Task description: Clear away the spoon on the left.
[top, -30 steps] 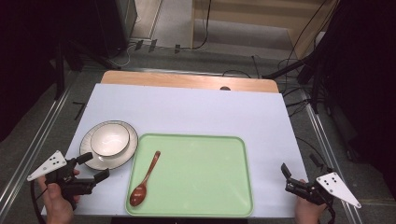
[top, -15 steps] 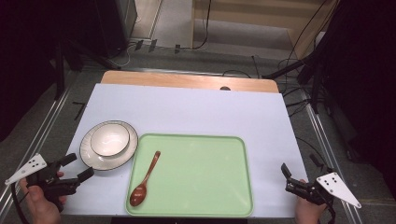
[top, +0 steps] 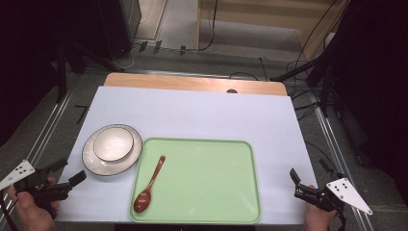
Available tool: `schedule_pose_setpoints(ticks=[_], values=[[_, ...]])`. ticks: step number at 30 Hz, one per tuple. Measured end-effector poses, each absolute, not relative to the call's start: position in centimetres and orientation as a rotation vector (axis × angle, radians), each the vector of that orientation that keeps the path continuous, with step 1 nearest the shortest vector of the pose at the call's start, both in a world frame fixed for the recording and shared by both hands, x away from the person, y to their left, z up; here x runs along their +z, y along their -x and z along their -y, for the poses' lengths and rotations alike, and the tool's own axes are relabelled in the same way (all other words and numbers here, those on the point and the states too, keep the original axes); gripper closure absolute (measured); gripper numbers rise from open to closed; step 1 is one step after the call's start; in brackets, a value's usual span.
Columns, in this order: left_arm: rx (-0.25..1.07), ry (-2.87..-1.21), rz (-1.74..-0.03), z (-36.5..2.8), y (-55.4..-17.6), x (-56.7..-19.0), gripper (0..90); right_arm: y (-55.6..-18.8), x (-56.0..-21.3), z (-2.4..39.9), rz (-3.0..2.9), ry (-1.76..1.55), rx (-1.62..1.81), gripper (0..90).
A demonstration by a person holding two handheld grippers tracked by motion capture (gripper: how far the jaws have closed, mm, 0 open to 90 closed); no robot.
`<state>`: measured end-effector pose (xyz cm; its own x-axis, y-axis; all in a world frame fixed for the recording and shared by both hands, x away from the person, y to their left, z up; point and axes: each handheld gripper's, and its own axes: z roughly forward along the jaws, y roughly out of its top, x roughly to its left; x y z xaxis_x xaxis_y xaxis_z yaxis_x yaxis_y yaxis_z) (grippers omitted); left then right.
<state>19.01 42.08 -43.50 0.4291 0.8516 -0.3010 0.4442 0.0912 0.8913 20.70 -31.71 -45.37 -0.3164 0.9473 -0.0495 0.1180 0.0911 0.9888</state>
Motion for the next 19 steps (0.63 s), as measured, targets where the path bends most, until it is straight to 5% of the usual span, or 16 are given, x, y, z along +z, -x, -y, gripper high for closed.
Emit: schedule_pose_setpoints(ticks=[19], values=[[0.451, -1.547, -1.211, -42.48, -19.01, -43.77, 0.0, -20.68, -45.36, 31.71, -1.578, -1.084, 1.320, 0.0]])
